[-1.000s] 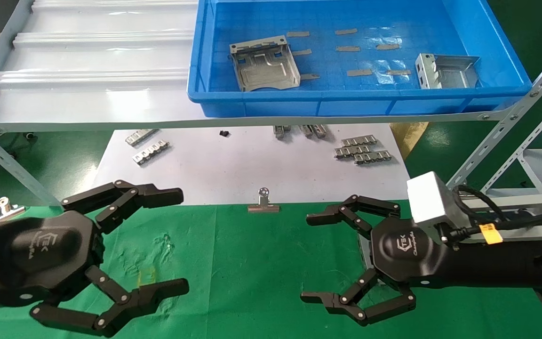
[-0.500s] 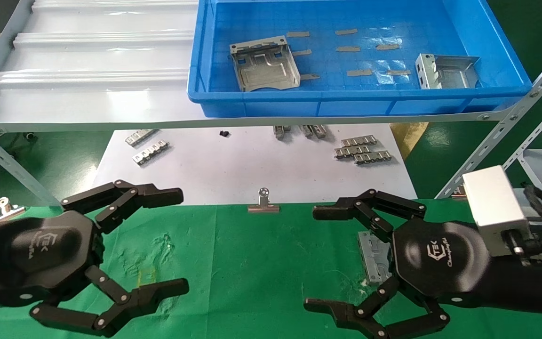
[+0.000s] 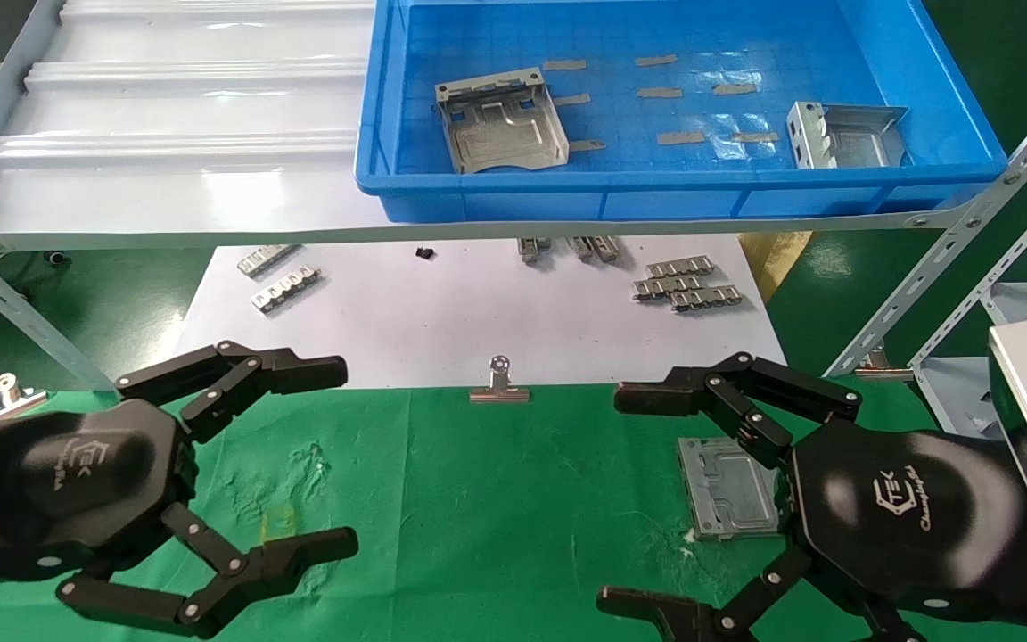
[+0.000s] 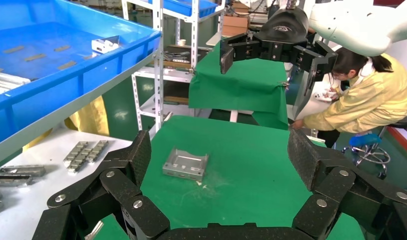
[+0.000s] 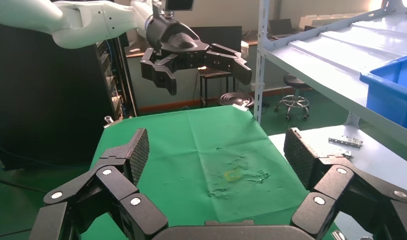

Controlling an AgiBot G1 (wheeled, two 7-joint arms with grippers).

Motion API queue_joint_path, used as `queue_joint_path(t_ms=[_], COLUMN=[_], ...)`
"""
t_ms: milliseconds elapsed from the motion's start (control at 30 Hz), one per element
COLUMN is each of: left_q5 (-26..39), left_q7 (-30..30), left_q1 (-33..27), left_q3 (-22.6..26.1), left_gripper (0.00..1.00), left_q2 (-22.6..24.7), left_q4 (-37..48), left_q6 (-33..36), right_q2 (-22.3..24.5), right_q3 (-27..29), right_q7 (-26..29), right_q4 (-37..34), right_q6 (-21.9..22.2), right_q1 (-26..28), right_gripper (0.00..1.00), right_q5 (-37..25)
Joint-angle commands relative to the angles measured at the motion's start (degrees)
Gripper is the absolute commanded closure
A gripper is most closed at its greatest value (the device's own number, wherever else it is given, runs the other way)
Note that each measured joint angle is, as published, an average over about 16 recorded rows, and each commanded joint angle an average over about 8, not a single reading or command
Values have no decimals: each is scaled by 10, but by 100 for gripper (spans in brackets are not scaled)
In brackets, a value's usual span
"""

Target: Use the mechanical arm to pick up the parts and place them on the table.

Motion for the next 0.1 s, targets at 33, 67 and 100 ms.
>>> queue_joint_path(t_ms=[33,67,100], left_q5=[0,0,0], left_q7=[0,0,0], left_q1=[0,0,0], left_q3=[0,0,0], left_gripper=[0,0,0], left_q2=[0,0,0], left_q4=[0,0,0], left_q6=[0,0,0], right_q2=[1,1,1], right_q3=[4,4,3], right_q7=[1,1,0], right_q4=[3,3,2], right_q6=[0,0,0], right_q1=[-4,-3,-3], right_gripper=[0,0,0], right_q5=[2,2,2])
